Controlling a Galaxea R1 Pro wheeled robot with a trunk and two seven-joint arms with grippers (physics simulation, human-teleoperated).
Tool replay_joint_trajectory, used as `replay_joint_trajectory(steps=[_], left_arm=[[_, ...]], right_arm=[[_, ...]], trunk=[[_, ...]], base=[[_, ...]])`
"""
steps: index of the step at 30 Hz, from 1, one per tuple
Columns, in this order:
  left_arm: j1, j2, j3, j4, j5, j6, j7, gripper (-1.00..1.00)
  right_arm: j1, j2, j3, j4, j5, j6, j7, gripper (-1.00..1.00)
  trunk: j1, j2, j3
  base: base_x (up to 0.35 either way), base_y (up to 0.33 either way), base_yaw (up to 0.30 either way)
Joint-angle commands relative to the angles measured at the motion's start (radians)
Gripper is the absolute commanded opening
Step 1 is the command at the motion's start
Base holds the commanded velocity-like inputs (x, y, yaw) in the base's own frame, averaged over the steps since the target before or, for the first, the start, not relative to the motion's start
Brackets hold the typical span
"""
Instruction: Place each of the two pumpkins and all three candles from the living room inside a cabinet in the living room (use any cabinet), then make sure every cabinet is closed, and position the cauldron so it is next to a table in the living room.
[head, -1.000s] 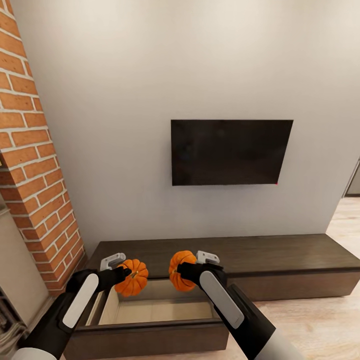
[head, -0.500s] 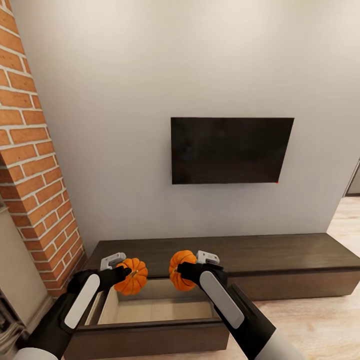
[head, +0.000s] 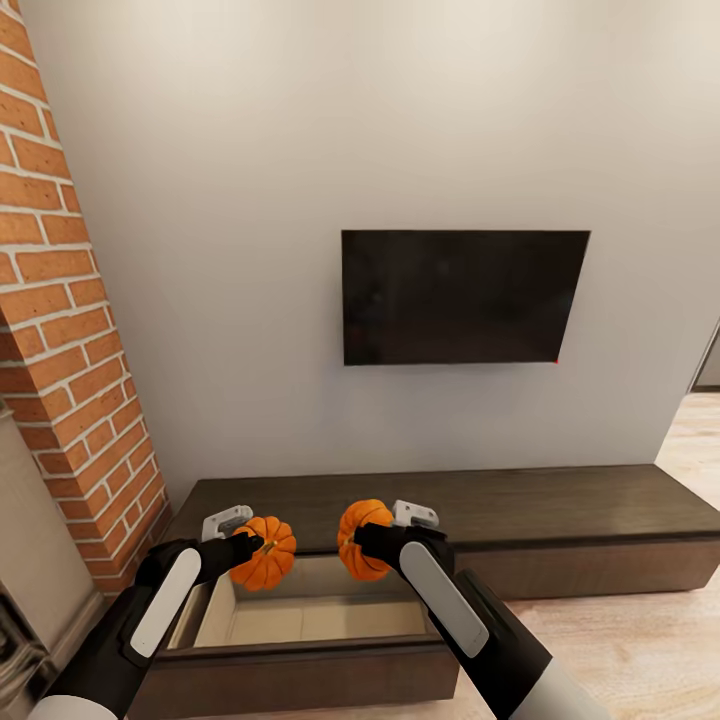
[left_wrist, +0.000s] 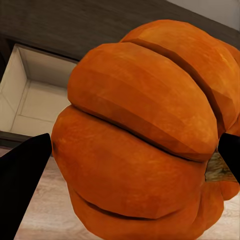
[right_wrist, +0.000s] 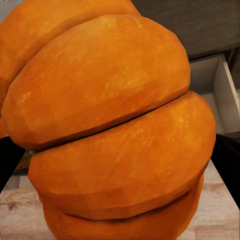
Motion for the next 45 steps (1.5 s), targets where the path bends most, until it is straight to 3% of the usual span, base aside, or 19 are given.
replay_joint_trajectory(steps=[1,32,45], left_arm=[[-0.001,0.001,-0.002,-0.001,0.011,0.001,0.008,-1.00],[-0.001,0.002,-0.002,-0.001,0.009,0.002,0.008,-1.00],[-0.001,0.002,-0.002,-0.002,0.009,0.002,0.008,-1.00]], right_arm=[[-0.001,0.000,0.001,-0.005,-0.006,0.002,-0.007,-1.00],[-0.001,0.002,0.002,-0.016,-0.005,0.004,-0.009,-1.00],[-0.001,0.001,0.002,-0.027,-0.006,0.004,-0.009,-1.00]], trunk=[[0.004,-0.009,-0.005],[0.123,-0.226,-0.102],[0.173,-0.317,-0.143]], base=[[0.000,0.000,0.000],[0.000,0.000,0.000],[0.000,0.000,0.103]])
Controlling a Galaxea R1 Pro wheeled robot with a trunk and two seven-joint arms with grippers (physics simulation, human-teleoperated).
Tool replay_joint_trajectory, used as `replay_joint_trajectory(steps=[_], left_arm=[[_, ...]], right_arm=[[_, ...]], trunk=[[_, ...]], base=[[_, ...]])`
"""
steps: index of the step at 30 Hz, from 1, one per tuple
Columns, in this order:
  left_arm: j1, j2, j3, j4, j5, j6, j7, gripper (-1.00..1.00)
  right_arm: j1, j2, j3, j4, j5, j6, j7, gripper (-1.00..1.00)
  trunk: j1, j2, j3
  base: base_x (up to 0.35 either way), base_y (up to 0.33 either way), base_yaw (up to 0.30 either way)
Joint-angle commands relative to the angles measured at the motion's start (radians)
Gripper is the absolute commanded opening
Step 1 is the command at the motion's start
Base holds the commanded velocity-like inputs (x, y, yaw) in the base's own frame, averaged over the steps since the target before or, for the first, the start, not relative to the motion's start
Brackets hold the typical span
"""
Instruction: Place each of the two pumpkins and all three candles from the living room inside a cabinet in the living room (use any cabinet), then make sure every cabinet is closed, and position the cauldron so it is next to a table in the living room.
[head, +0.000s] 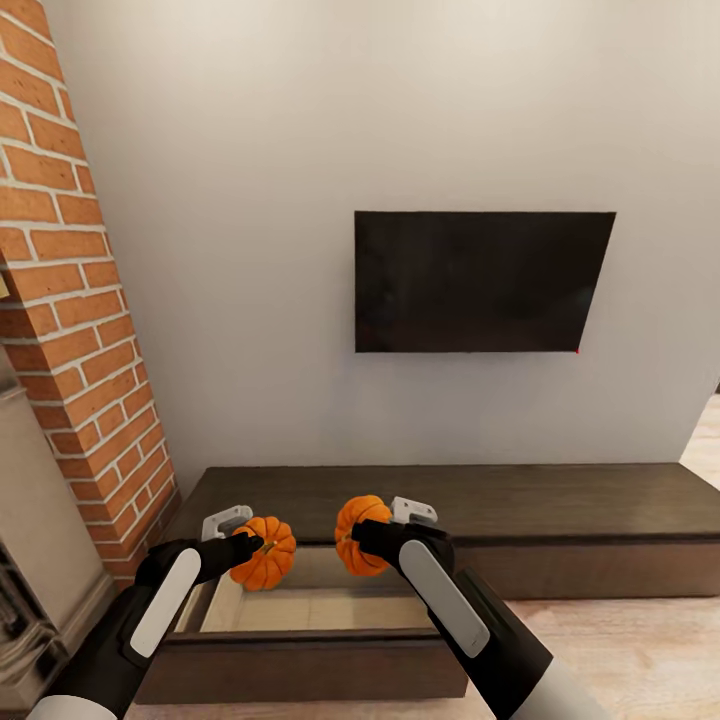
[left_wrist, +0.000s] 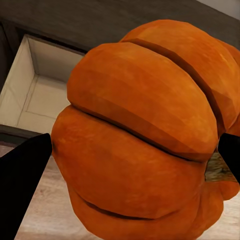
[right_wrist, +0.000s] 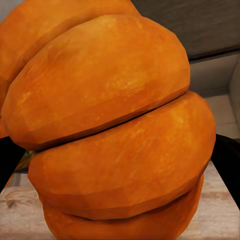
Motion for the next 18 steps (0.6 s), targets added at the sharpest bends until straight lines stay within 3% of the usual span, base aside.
replay_joint_trajectory(steps=[1,18], left_arm=[[-0.001,0.001,-0.002,-0.001,0.011,0.001,0.010,-1.00],[-0.001,0.002,-0.002,0.000,0.012,0.000,0.010,-1.00]], right_arm=[[-0.001,0.000,0.001,-0.001,-0.007,0.001,-0.007,-1.00],[-0.001,0.000,0.001,0.007,-0.006,0.001,-0.007,-1.00]], trunk=[[0.004,-0.008,-0.004],[0.069,-0.127,-0.058]], base=[[0.000,0.000,0.006],[0.000,0.000,0.001]])
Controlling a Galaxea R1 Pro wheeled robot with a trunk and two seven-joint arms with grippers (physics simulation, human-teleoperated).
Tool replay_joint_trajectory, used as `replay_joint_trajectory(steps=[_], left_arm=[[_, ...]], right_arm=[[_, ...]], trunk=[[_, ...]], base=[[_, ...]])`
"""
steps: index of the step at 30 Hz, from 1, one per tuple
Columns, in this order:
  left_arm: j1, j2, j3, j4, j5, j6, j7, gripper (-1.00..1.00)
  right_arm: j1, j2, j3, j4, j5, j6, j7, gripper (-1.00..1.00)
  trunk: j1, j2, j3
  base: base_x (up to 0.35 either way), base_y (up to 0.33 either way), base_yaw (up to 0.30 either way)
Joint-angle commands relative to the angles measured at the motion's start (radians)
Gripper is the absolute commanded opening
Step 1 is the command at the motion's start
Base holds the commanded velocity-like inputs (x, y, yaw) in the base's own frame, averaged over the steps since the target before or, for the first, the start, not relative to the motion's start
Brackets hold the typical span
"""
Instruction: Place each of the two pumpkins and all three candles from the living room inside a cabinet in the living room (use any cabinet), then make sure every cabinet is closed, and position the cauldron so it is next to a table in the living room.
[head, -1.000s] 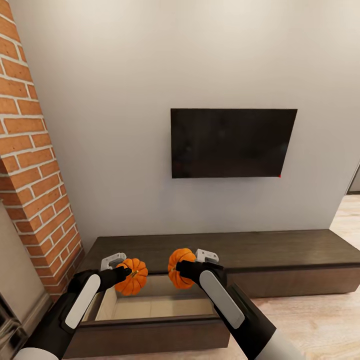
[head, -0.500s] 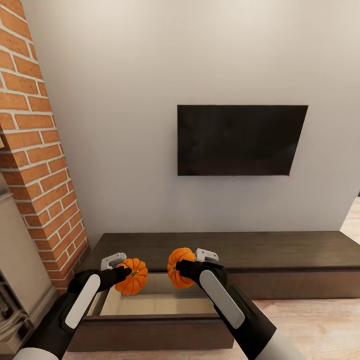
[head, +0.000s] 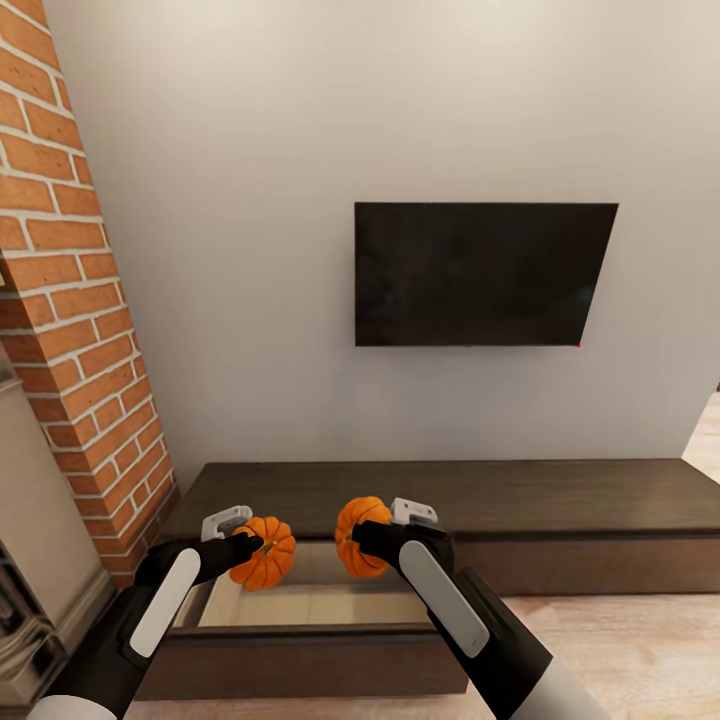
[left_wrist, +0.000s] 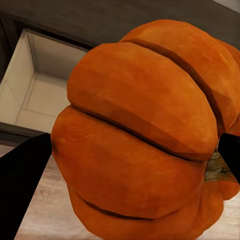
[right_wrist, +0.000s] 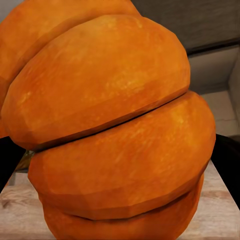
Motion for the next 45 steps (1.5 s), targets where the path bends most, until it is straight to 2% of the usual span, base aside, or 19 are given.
replay_joint_trajectory(steps=[1,7,9,11,13,16,19,25,27,31,35,38,41,45], left_arm=[[-0.001,0.001,-0.003,-0.001,0.011,0.001,0.010,-1.00],[-0.001,-0.001,-0.003,0.004,0.010,-0.001,0.009,-1.00],[-0.001,-0.001,-0.004,0.005,0.009,-0.002,0.009,-1.00],[-0.001,0.000,-0.004,0.005,0.008,-0.003,0.009,-1.00],[-0.001,-0.001,-0.004,0.005,0.009,-0.004,0.009,-1.00],[-0.001,-0.001,-0.004,0.005,0.010,-0.031,0.008,-1.00],[-0.001,-0.001,-0.005,0.010,0.012,-0.060,0.008,-1.00],[-0.001,-0.002,-0.005,0.022,0.006,-0.078,0.008,-1.00],[-0.001,-0.002,-0.005,0.023,-0.005,-0.080,0.008,-1.00],[-0.001,-0.012,-0.012,0.024,-0.023,-0.084,0.009,-1.00],[-0.001,-0.016,-0.015,0.025,-0.025,-0.134,0.010,-1.00],[-0.001,-0.020,-0.016,0.038,-0.046,-0.152,0.011,-1.00],[-0.008,-0.056,-0.020,0.039,-0.068,-0.156,0.012,-1.00],[-0.030,-0.099,-0.020,0.049,-0.151,-0.158,0.039,-1.00]], right_arm=[[-0.001,0.000,0.001,0.002,-0.006,0.000,-0.007,-1.00],[-0.001,0.001,0.002,0.014,0.006,-0.002,-0.007,-1.00],[-0.001,0.002,0.001,0.018,0.052,-0.002,-0.006,-1.00],[-0.001,0.005,0.001,0.030,0.116,-0.003,-0.006,-1.00],[-0.001,0.021,0.000,0.047,0.166,-0.004,-0.006,-1.00],[-0.001,0.054,0.000,0.072,0.195,-0.016,-0.005,-1.00],[-0.004,0.068,0.001,0.095,0.202,-0.051,-0.004,-1.00],[-0.026,0.077,0.004,0.144,0.202,-0.081,-0.003,-1.00],[-0.029,0.079,0.005,0.163,0.203,-0.083,0.000,-1.00],[-0.033,0.079,0.005,0.189,0.206,-0.090,0.056,-1.00],[-0.033,0.080,0.005,0.195,0.207,-0.096,0.071,-1.00],[-0.033,0.080,0.005,0.196,0.207,-0.106,0.074,-1.00],[-0.033,0.079,0.005,0.196,0.207,-0.111,0.075,-1.00],[-0.033,0.078,0.005,0.196,0.218,-0.113,0.077,-1.00]], trunk=[[0.004,-0.008,-0.004],[0.027,-0.050,-0.023],[0.035,-0.064,-0.029],[0.042,-0.078,-0.036],[0.050,-0.092,-0.042],[0.061,-0.113,-0.051],[0.073,-0.134,-0.061],[0.096,-0.176,-0.080],[0.104,-0.190,-0.086],[0.119,-0.218,-0.098],[0.134,-0.246,-0.111],[0.146,-0.267,-0.120],[0.157,-0.288,-0.130],[0.173,-0.316,-0.142]], base=[[0.000,0.000,0.000],[0.000,0.000,0.000],[0.000,0.000,0.000],[0.000,0.000,0.000],[0.000,0.000,0.000],[0.000,0.000,0.000],[0.000,0.000,0.000],[0.000,0.000,0.000],[0.000,0.000,0.000],[0.000,0.000,0.000],[0.000,0.000,0.000],[0.000,0.000,0.000],[0.000,0.000,0.000],[0.000,0.000,0.000]])
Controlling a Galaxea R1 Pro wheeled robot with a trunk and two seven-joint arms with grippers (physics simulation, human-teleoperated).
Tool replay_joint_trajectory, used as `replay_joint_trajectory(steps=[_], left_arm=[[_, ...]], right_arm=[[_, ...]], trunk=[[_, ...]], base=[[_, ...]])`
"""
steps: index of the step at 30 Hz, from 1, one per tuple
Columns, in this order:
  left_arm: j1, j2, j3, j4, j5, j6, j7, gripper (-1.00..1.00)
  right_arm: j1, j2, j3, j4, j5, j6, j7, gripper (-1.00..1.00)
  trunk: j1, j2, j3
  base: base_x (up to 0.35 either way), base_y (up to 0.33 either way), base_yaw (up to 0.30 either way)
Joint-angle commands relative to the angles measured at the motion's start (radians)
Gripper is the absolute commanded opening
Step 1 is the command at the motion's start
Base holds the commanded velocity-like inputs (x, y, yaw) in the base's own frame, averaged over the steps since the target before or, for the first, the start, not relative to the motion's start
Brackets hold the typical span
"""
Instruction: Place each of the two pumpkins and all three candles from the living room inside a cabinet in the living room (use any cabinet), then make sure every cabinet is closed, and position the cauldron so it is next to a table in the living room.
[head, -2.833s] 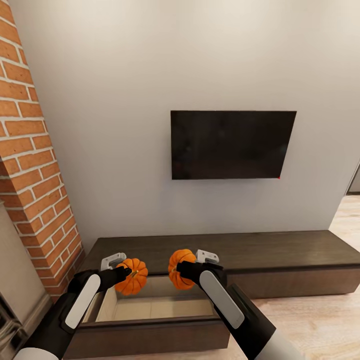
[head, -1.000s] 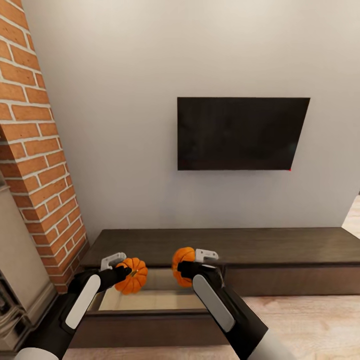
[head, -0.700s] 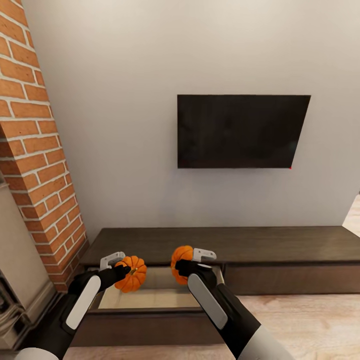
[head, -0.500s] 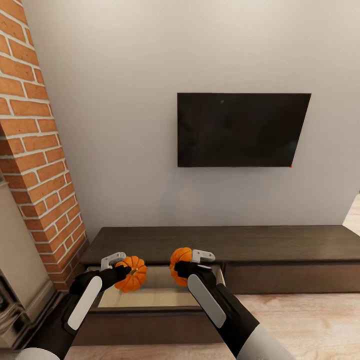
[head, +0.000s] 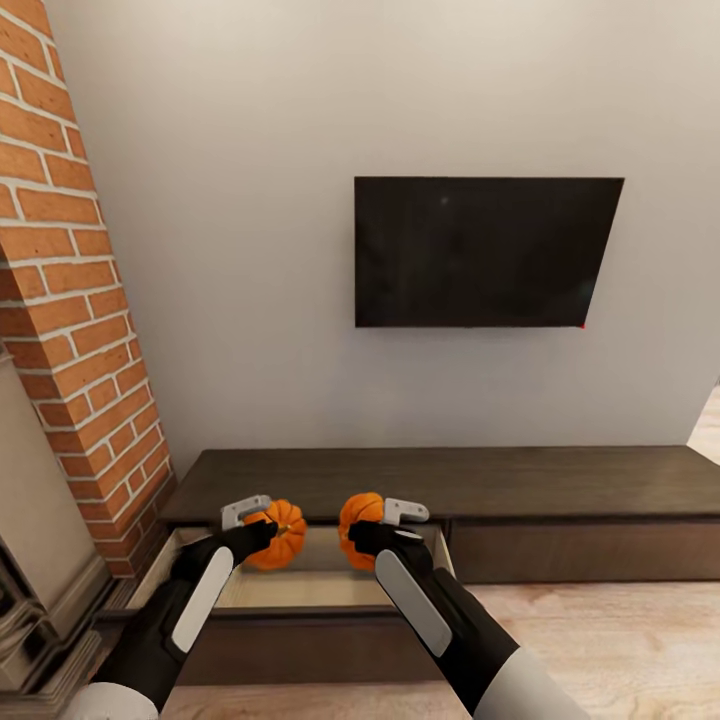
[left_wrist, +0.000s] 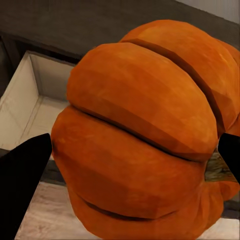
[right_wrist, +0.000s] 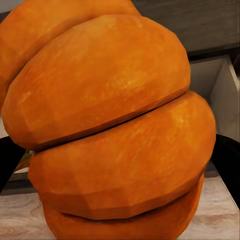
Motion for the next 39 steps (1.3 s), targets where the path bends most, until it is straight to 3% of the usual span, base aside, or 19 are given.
replay_joint_trajectory(steps=[1,6,10,19,39], left_arm=[[-0.005,-0.016,-0.003,0.001,-0.019,0.001,0.017,-1.00],[-0.018,-0.038,-0.003,0.005,-0.052,0.000,0.047,-1.00],[-0.020,-0.039,-0.003,0.018,-0.062,-0.001,0.067,-1.00],[-0.037,-0.038,-0.002,0.062,-0.132,-0.061,0.071,-1.00],[-0.038,-0.032,0.005,0.068,-0.136,-0.083,0.071,-1.00]], right_arm=[[-0.001,0.000,0.001,-0.001,0.006,-0.001,-0.006,-1.00],[-0.001,0.000,0.001,-0.001,0.028,-0.035,-0.006,-1.00],[-0.001,-0.001,0.002,0.000,0.031,-0.040,-0.006,-1.00],[-0.001,0.001,0.002,-0.001,0.031,-0.040,-0.007,-1.00],[-0.001,0.001,0.002,-0.002,0.030,-0.041,-0.006,-1.00]], trunk=[[0.004,-0.008,-0.004],[0.023,-0.043,-0.020],[0.038,-0.071,-0.032],[0.073,-0.134,-0.061],[0.150,-0.274,-0.123]], base=[[0.000,0.000,0.000],[0.000,0.000,0.000],[0.000,0.000,0.000],[0.000,0.000,0.000],[0.000,0.000,0.000]])
